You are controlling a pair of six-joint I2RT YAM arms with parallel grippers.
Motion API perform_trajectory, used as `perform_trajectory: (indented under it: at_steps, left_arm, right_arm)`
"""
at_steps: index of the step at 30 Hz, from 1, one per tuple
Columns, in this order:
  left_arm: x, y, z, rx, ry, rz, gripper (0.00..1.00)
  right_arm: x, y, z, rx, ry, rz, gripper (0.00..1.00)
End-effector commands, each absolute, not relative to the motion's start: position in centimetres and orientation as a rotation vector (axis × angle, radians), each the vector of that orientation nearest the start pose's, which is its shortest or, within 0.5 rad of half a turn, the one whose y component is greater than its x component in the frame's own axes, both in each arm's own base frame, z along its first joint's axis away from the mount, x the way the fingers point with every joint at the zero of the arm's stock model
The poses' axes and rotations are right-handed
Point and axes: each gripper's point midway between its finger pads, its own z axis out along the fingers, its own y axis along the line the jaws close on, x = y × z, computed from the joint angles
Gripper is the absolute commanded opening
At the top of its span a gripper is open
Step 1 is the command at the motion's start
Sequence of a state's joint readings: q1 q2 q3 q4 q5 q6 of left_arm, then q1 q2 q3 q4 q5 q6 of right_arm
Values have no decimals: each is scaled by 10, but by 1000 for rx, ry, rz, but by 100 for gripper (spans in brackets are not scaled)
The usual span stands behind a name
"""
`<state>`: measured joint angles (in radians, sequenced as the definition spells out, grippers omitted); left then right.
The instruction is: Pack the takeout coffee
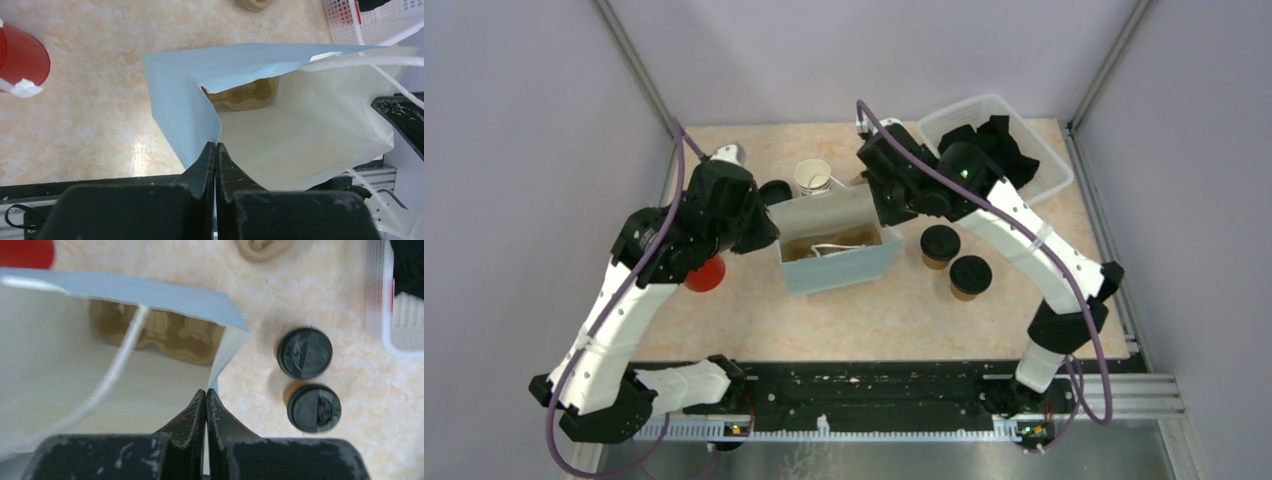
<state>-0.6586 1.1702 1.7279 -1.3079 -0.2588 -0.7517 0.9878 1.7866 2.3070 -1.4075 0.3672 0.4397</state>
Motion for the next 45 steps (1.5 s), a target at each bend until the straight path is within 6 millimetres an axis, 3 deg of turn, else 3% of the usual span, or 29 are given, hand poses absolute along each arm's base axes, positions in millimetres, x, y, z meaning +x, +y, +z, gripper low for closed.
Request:
perform_trajectory:
  at_steps: [1,2,4,7,8,12,15,18,21,26,33,39,42,45]
  left_arm:
    - [198,-143,299,-304,2403,-439,0]
    - [193,-146,269,-293,2468,-426,0]
    - [189,-152,256,-272,2517,-453,0]
    - [193,-155,288,-195,2488,-469,0]
    - [192,-157,299,-144,2469,-497,4]
    - [179,-174,338,67,2299,-727,41]
    - [176,-154,355,-23,2189,-711,67]
    - [173,-135,379,-90,2082,-689,76]
    - [172,-127,400,-91,1977,-708,86]
    - [173,-133,417,-32,1887,-755,90]
    - [172,-144,405,19,1860,-804,92]
    - [170,-153,400,113,1854,-827,93]
    - [172,-154,395,115,1894,-806,95]
    - [182,-140,381,3,1996,-687,95]
  right_arm:
    - [242,286,286,-494,2414,181,0]
    - [248,285,276,-479,2408,190,0]
    - [256,289,263,-467,2431,239,0]
    - [261,302,289,-521,2382,312,0]
    - [262,306,296,-565,2353,336,0]
    - [265,322,301,-861,2198,389,0]
    - [266,324,312,-1015,2076,416,0]
    - [266,328,325,-1123,1907,461,0]
    - [265,331,340,-1144,1726,482,0]
    - [259,339,353,-1171,1476,526,0]
    - [255,344,341,-1165,1392,555,0]
    - [256,339,335,-1127,1443,557,0]
    - [272,327,331,-1020,1597,482,0]
    - [284,306,326,-785,1824,414,0]
